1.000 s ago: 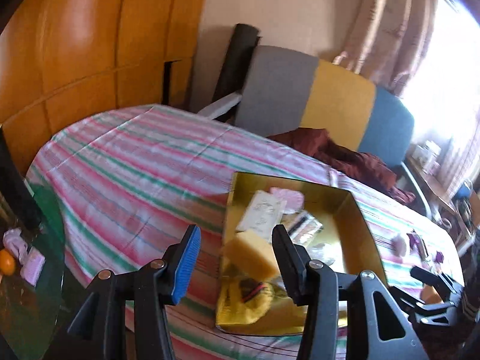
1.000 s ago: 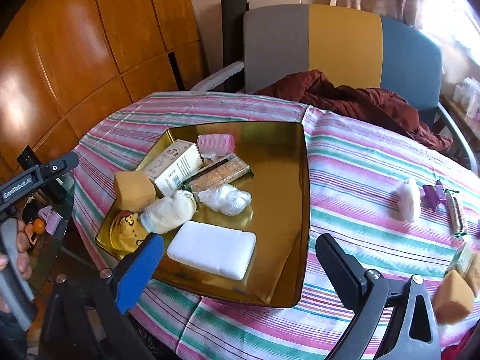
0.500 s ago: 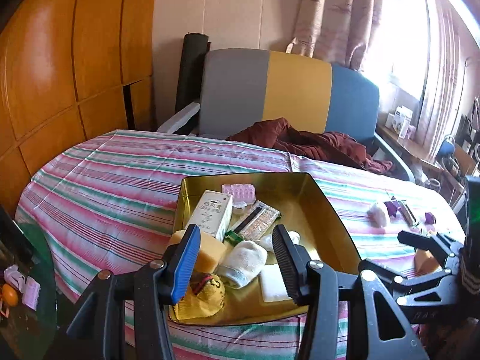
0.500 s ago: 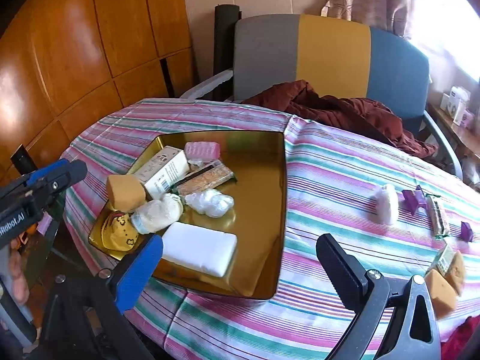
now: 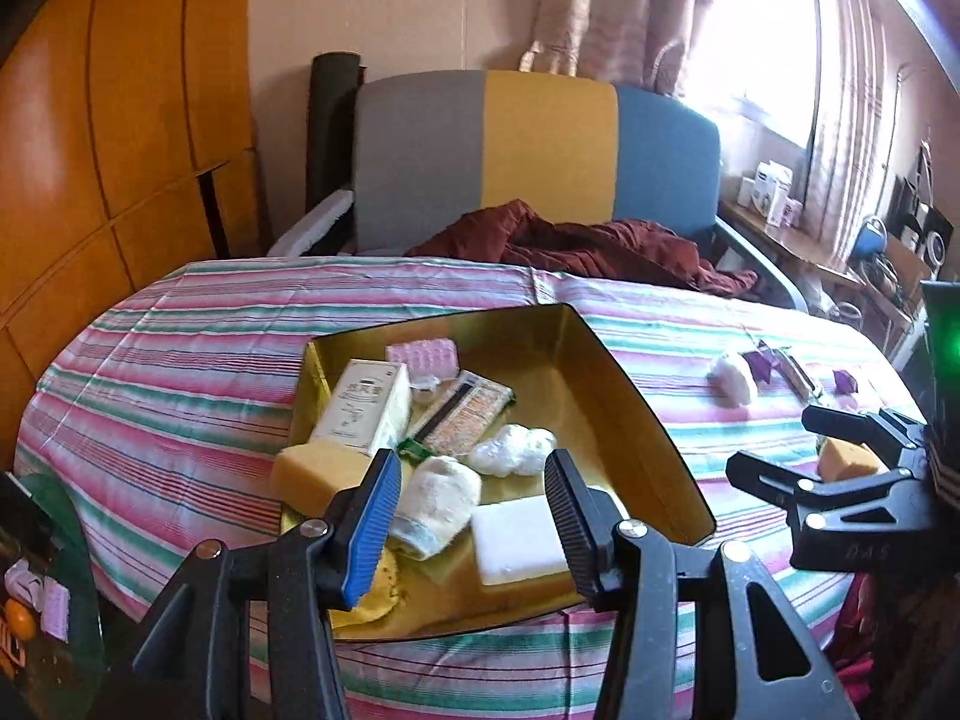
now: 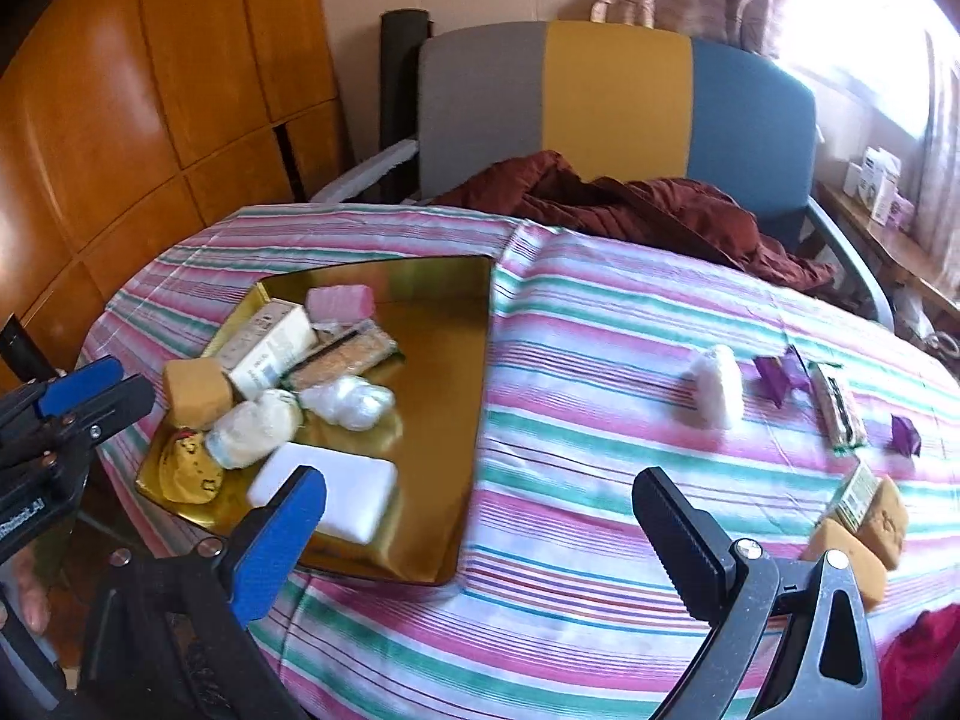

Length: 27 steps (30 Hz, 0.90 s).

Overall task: Organize objects
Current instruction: 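Move both tools back toward the remaining items on the cloth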

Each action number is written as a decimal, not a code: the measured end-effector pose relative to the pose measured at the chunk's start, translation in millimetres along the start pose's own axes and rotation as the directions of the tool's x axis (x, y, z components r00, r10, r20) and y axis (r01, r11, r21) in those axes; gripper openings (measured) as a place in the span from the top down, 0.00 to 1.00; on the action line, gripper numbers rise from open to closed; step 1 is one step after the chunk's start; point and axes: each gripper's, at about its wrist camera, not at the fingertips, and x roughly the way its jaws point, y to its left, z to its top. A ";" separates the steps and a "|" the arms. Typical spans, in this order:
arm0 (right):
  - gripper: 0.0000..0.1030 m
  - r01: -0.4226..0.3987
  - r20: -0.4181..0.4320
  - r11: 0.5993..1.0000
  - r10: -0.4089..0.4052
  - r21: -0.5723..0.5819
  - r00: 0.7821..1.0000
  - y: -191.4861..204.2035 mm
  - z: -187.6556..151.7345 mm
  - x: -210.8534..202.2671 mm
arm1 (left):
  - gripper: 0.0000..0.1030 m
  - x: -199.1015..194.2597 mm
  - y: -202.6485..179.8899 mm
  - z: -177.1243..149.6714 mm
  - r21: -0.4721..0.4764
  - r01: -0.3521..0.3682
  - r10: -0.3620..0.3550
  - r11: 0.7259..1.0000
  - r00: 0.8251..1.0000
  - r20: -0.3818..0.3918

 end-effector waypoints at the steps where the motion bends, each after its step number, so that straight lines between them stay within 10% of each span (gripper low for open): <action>1: 0.00 0.006 -0.009 1.000 -0.006 0.012 1.000 -5.7 -1.1 1.6 | 0.51 1.2 -2.9 -0.3 0.008 0.009 -0.009 1.000 1.000 -0.004; 27: 0.00 0.309 -0.161 0.870 -0.266 0.385 0.950 -259.8 7.2 0.0 | 0.51 63.8 -131.0 39.5 0.187 0.266 -0.242 0.946 0.960 -0.142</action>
